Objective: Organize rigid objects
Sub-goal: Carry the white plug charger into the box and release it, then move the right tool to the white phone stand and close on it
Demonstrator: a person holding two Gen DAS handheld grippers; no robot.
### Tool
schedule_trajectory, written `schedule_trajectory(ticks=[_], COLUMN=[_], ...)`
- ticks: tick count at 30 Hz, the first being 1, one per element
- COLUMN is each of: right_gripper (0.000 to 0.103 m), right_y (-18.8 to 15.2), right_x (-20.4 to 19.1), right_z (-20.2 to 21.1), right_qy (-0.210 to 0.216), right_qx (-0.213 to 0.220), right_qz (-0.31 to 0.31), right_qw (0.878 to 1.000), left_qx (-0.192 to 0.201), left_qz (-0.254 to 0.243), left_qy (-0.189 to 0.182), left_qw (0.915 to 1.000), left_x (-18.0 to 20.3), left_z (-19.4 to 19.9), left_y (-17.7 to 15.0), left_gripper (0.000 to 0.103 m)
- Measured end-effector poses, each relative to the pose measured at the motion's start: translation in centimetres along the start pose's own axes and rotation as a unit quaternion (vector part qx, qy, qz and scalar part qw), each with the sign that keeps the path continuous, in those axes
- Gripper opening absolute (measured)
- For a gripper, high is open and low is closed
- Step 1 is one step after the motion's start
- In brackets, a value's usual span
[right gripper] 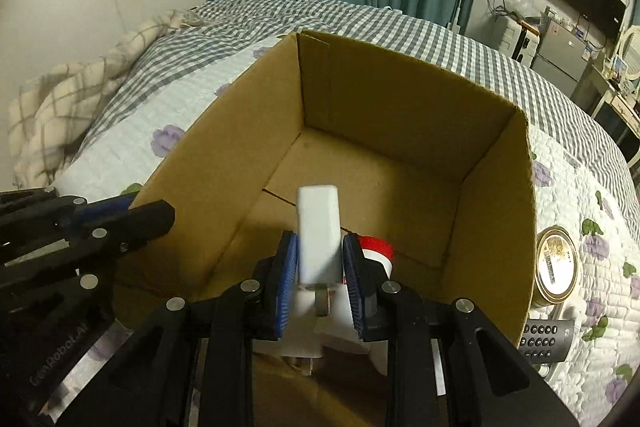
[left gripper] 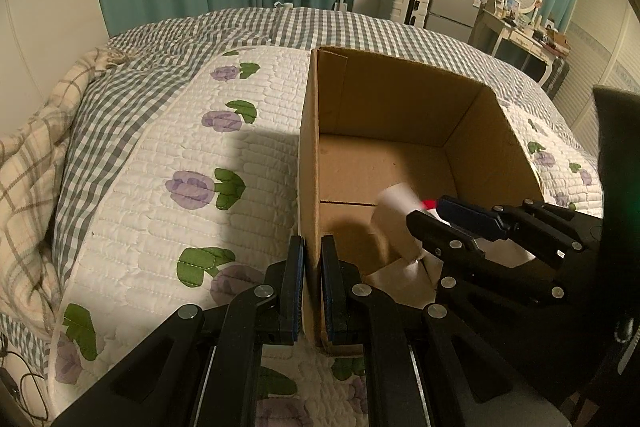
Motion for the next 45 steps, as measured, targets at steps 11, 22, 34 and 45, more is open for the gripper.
schedule_trajectory(ticks=[11, 22, 34, 45], right_gripper=[0.062, 0.093, 0.094, 0.094], right_y=[1.7, 4.0, -1.4, -7.0], right_x=[1.0, 10.0, 23.9, 26.8], right_z=[4.4, 12.8, 12.7, 6.9], right_qy=[-0.033, -0.122, -0.198, -0.192], right_qx=[0.060, 0.138, 0.098, 0.013], right_qz=[0.022, -0.027, -0.132, -0.162], right_qw=[0.997, 0.982, 0.966, 0.968], left_qx=[-0.002, -0.006, -0.009, -0.010], left_qz=[-0.001, -0.003, -0.007, -0.005], left_qy=[0.003, 0.009, 0.014, 0.012], left_qw=[1.0000, 0.9999, 0.9998, 0.9999], left_x=[-0.2, -0.3, -0.2, -0.3], left_z=[0.0, -0.4, -0.4, -0.5], left_y=[0.0, -0.3, -0.4, -0.4], left_gripper=[0.008, 0.007, 0.008, 0.008])
Point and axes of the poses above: each gripper's, at about its wrist camera, not at the fingertips, and z roughly against the way its jaws point, x to its right, y to its top, the point moved 10 cm from there along -z, roughly the way its jaws point, and after that the axes turned 13 degrees about -z, right-handed, at the moved point
